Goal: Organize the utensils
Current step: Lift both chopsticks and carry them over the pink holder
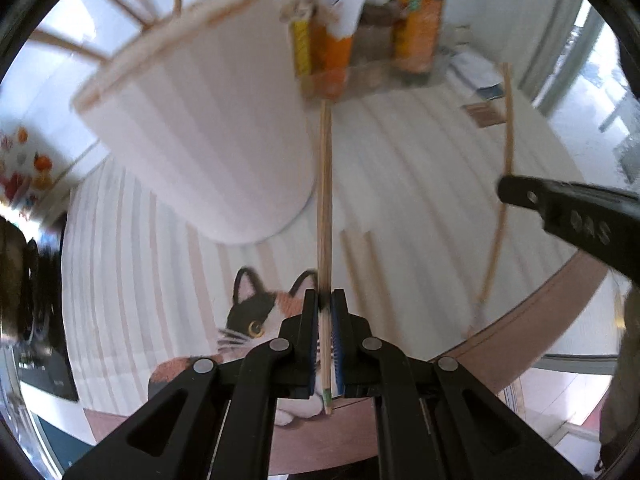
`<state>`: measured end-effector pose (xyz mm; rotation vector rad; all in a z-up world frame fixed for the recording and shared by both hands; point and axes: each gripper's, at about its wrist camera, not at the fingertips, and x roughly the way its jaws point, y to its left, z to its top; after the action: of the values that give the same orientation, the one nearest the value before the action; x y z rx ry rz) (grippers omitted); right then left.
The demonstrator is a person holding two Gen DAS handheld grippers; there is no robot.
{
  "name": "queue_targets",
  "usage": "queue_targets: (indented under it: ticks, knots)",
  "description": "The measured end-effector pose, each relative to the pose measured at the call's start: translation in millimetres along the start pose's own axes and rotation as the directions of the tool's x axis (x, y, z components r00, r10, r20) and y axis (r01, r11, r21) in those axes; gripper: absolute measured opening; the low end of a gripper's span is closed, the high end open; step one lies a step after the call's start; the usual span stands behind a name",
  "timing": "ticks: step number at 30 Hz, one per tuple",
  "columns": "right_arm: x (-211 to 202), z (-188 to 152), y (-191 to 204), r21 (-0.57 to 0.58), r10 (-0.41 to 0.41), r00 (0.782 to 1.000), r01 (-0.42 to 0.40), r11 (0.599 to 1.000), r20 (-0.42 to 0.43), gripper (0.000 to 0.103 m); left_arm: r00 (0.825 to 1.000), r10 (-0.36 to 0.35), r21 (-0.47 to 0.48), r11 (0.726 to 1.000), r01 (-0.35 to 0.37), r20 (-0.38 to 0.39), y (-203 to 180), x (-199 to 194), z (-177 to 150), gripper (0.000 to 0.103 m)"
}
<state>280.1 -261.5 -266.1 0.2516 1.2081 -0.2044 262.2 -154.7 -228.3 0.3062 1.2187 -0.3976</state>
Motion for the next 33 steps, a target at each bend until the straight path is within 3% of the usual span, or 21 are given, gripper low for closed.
queue_targets:
  ticks: [5,9,12,16,19,22,24,27,33]
  knots:
    - [-29,13,-25,0.05,0.022,0.995,-0.027,0.998,0.097,0.007,0.992,0.0,-0.005,1.0,0.001,0.123,0,-39,23,0.004]
    - [-55,30,-33,0.051,0.011,0.982,-0.021,0.998,0.19,0.007,0.972,-0.022,-0.039,0.999,0.032,0.233,10,-81,45,0.004]
    - [-78,45,-34,0.047,0.021,0.968,-0.034,0.998,0.25,0.007,0.945,-0.044,-0.066,0.995,0.069,0.324,19,-120,64,0.004]
    - [-117,73,-27,0.035,0.083,0.941,-0.1,0.994,0.327,0.007,0.895,-0.061,-0.116,0.985,0.125,0.443,40,-176,91,0.004]
    - [-147,95,-17,0.024,0.165,0.912,-0.187,0.982,0.375,0.007,0.853,-0.046,-0.17,0.973,0.157,0.519,67,-214,111,0.004]
    - [-178,120,1,-0.017,0.23,0.874,-0.247,0.969,0.427,0.007,0.825,-0.001,-0.236,0.958,0.163,0.566,96,-236,125,0.004]
    - [-193,138,14,-0.044,0.271,0.85,-0.282,0.958,0.451,0.007,0.817,0.027,-0.277,0.947,0.165,0.576,114,-242,131,0.004]
    - [-206,158,35,-0.083,0.317,0.825,-0.316,0.945,0.468,0.007,0.822,0.061,-0.343,0.924,0.167,0.566,143,-239,135,0.004]
    - [-190,187,74,-0.116,0.384,0.819,-0.372,0.921,0.427,0.007,0.846,0.109,-0.456,0.874,0.169,0.522,183,-211,135,0.004]
